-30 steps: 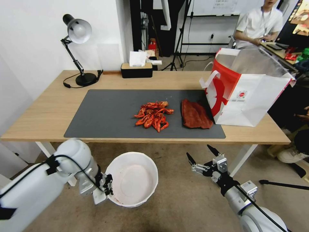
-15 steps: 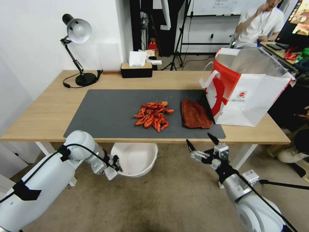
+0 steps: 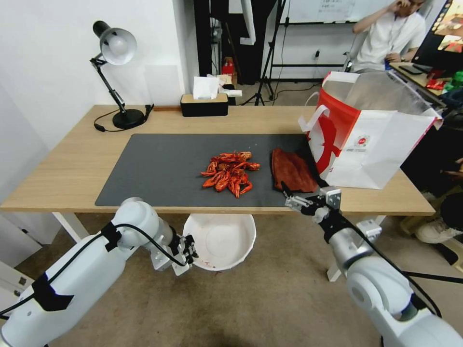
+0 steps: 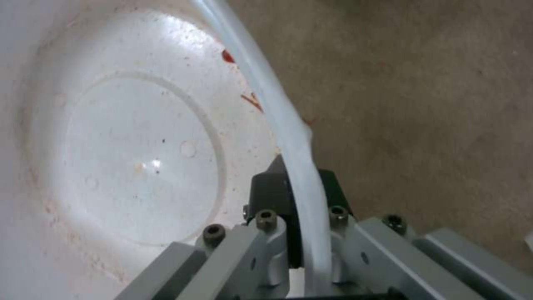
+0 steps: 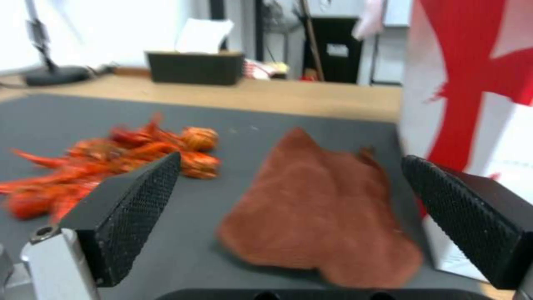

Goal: Sweep shrimp from table into container with towel, then put container into takeout bag.

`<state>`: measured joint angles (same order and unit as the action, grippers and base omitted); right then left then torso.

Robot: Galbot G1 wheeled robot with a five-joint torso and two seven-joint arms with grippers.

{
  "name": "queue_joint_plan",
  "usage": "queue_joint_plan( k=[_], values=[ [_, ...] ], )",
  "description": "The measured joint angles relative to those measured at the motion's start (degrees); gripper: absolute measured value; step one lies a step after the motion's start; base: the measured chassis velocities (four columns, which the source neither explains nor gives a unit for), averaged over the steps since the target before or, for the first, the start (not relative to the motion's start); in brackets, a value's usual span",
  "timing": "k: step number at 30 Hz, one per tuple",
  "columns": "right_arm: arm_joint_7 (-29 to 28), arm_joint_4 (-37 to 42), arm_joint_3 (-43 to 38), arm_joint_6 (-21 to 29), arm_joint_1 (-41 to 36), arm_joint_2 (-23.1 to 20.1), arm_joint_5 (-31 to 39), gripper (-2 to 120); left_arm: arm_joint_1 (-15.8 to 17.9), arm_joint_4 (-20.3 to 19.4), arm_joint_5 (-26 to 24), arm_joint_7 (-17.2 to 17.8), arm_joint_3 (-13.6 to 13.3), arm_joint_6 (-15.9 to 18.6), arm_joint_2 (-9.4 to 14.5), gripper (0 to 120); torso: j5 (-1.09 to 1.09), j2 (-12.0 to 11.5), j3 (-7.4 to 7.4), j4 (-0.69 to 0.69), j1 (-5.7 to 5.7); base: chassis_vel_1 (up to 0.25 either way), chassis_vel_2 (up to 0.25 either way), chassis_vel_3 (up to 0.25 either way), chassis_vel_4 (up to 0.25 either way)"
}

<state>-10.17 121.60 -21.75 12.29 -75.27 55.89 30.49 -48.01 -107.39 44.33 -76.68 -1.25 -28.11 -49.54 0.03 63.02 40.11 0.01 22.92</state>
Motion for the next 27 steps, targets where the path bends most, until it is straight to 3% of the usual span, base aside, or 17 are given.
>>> queue_joint_plan(
  k=[2, 8, 13, 20, 27],
  values=[
    [-2.7, 0.0, 0.3, 4.7, 3.0, -3.2, 4.0, 100, -0.2, -0.6, 1.8, -0.4, 0.0, 0.0, -0.6, 0, -0.03, 0.0, 0.0, -0.01, -0.01, 0.0, 0.0, 0.0, 0.0],
    [-8.7, -1.1, 5.1, 8.7, 9.0, -7.1, 8.9, 100, -0.1, -0.6, 3.9, -0.4, -0.5, 0.0, -1.7, 0, -0.02, 0.0, 0.0, 0.0, 0.0, 0.0, 0.0, 0.0, 0.0],
    [-14.9, -2.7, 9.1, 11.0, 14.2, -7.6, 12.5, 100, -0.3, -0.6, 4.6, -0.1, -1.0, 0.0, -2.3, 0, -0.01, 0.0, 0.0, -0.01, -0.01, 0.0, 0.0, 0.0, 0.0],
    [-17.7, -6.5, 13.7, 14.7, 21.5, -8.0, 15.6, 100, -0.7, -0.6, 3.7, 0.3, 0.4, 0.0, -2.2, 0, -0.02, 0.0, 0.0, 0.0, -0.01, 0.0, 0.0, 0.0, 0.0],
    [-21.0, -11.2, 19.6, 17.4, 27.1, -6.8, 20.2, 100, -0.3, -0.9, 3.6, -0.1, 0.1, 0.0, -2.4, 0, -0.02, 0.0, 0.0, -0.01, 0.0, 0.0, 0.0, 0.0, 0.0]
  ],
)
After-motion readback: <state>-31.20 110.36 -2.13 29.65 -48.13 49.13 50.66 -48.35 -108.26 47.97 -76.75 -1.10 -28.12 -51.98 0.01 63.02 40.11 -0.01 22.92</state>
